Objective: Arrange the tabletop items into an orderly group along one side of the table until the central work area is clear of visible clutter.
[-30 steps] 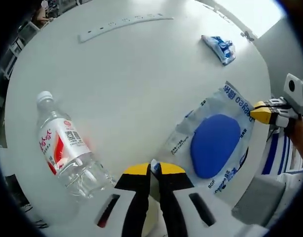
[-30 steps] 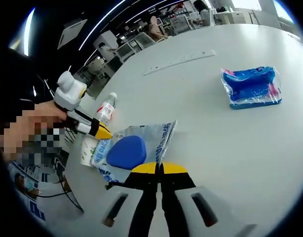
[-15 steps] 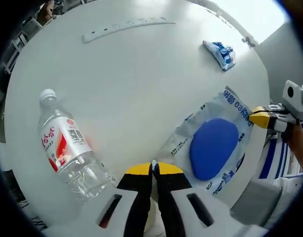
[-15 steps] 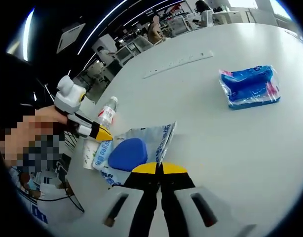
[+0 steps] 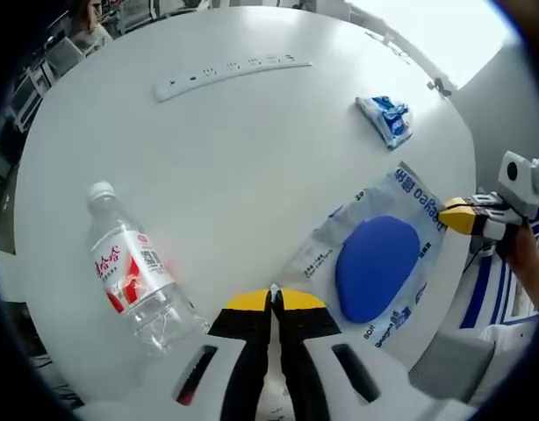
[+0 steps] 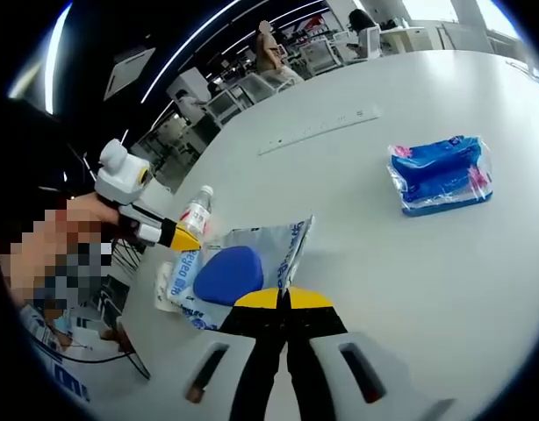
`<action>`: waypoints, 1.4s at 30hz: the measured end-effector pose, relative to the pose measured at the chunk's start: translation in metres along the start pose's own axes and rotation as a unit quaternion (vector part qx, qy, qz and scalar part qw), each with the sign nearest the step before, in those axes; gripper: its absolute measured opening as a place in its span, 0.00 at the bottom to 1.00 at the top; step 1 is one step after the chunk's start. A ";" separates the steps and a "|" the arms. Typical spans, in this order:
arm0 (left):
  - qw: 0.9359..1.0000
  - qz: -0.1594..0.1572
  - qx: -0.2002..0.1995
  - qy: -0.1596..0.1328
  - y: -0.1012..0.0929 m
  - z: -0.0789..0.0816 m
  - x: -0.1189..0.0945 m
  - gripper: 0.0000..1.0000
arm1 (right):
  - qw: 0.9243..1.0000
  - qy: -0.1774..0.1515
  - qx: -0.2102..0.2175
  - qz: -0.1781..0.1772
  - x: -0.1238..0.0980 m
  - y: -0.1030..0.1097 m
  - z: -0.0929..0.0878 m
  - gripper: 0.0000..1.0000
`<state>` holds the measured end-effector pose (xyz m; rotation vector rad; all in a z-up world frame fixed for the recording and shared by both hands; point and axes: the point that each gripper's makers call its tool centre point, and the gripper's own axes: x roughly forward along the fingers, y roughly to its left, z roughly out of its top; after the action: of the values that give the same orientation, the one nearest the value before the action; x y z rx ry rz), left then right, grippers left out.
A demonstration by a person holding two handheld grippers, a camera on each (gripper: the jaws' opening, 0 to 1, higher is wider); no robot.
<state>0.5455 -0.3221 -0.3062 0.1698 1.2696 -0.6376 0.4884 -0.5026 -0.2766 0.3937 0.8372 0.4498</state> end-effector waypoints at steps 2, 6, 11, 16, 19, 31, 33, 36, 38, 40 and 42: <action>1.000 0.001 0.001 -0.007 0.001 0.003 -0.003 0.00 | 1.000 -0.006 -0.002 0.002 -0.001 0.002 0.005 0.00; 1.000 0.002 0.003 -0.023 0.001 0.010 -0.009 0.00 | 1.000 -0.017 -0.009 0.002 -0.003 0.005 0.015 0.00; 0.999 0.004 0.003 -0.041 0.003 0.023 -0.018 0.00 | 0.999 -0.030 -0.020 0.003 -0.005 0.008 0.031 0.00; 0.998 0.007 0.007 -0.060 0.004 0.042 -0.029 0.00 | 0.999 -0.041 -0.028 0.002 -0.005 0.008 0.051 0.00; 0.997 0.010 0.009 -0.071 0.004 0.055 -0.035 0.00 | 0.998 -0.049 -0.034 0.001 -0.005 0.005 0.065 0.00; 0.995 0.013 0.013 -0.102 0.005 0.097 -0.039 0.00 | 0.997 -0.071 -0.041 -0.013 -0.006 -0.010 0.101 0.00; 0.994 0.014 0.014 -0.105 0.004 0.103 -0.038 0.00 | 0.996 -0.075 -0.040 -0.016 -0.005 -0.014 0.106 0.00; 0.994 0.014 0.015 -0.110 0.003 0.110 -0.035 0.00 | 0.996 -0.076 -0.042 -0.024 -0.001 -0.020 0.111 0.00; 0.994 0.014 0.015 -0.110 0.004 0.113 -0.030 0.00 | 0.996 -0.076 -0.042 -0.027 0.002 -0.023 0.111 0.00; 0.993 0.013 0.012 -0.114 0.005 0.116 -0.025 0.00 | 0.996 -0.074 -0.043 -0.033 0.005 -0.028 0.111 0.00; 0.993 0.013 0.013 -0.116 0.004 0.118 -0.021 0.00 | 0.996 -0.076 -0.040 -0.037 0.007 -0.032 0.111 0.00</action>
<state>0.6427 -0.3649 -0.2511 0.1287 1.0341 -0.6324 0.5862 -0.5425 -0.2294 0.3176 0.6822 0.3790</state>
